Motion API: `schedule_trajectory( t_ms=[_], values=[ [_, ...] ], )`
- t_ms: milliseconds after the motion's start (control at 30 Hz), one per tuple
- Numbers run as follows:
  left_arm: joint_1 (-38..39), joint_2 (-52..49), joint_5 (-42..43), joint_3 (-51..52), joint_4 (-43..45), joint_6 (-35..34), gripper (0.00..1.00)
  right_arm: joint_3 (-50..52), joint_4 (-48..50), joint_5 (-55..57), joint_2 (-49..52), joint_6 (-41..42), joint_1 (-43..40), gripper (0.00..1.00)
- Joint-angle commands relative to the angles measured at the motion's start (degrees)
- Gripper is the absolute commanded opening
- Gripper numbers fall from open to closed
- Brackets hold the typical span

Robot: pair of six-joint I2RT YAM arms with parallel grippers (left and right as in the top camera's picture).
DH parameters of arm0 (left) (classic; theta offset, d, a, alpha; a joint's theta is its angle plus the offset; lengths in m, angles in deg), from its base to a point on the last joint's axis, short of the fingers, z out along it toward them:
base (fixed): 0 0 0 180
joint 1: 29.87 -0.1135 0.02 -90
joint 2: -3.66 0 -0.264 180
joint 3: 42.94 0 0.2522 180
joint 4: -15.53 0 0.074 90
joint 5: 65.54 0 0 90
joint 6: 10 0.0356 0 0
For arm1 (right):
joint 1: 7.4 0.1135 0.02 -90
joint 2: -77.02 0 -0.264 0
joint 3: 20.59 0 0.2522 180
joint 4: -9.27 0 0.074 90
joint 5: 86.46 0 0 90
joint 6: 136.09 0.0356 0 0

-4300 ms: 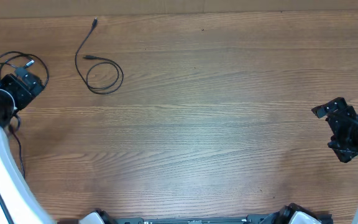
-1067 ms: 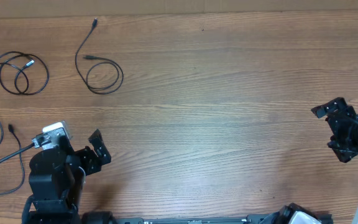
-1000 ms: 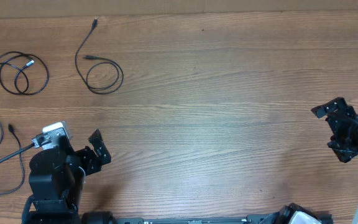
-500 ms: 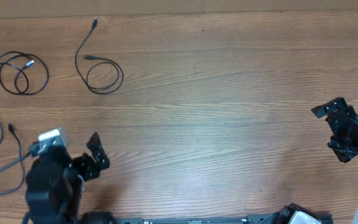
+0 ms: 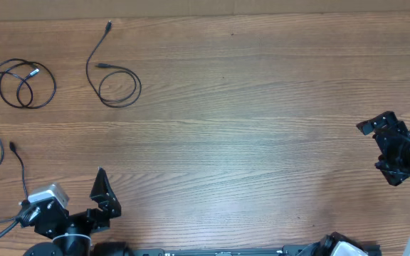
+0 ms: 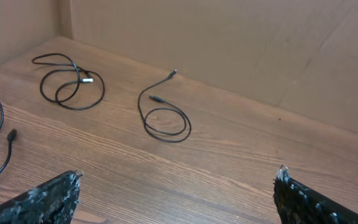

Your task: Untangle cables

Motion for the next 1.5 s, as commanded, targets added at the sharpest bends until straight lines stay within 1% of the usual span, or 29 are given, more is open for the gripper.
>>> schedule_trajectory(
  t_ms=[0,100,233,333,467,800,933,1100,1467],
  values=[
    [0.50,0.70,-0.74,0.15,0.20,-0.35,0.99,0.22,0.31,-0.33,0.07,-0.15,-0.31,1.00],
    [0.50,0.70,-0.74,0.20,-0.98,-0.35,1.00,0.22,0.31,-0.33,0.07,-0.15,-0.28,1.00],
    [0.50,0.72,-0.74,0.20,-5.05,-0.35,0.99,0.22,0.31,-0.31,0.04,-0.15,1.40,1.00],
    [0.50,0.83,-0.76,0.20,-9.18,-0.35,1.00,0.22,0.31,-0.31,0.04,-0.15,4.26,1.00],
    [0.50,1.97,-0.74,0.20,-15.74,-0.44,1.00,0.22,0.31,-0.31,0.04,-0.15,10.03,1.00],
    [0.50,10.21,-0.76,0.52,-15.39,-0.76,0.99,0.22,0.46,-0.31,-0.57,-0.15,27.06,1.00],
    [0.50,11.98,-0.76,0.46,-15.37,-0.76,1.00,0.22,0.50,-0.33,-1.14,-0.15,32.17,1.00],
    [1.38,11.96,-0.76,0.72,-15.32,-0.76,1.00,0.22,0.50,-0.31,-1.38,-0.15,33.75,1.00],
    [1.51,11.96,-0.76,0.72,-15.32,-0.76,1.00,0.22,0.50,-0.31,-2.38,-0.15,33.77,1.00]
  ],
)
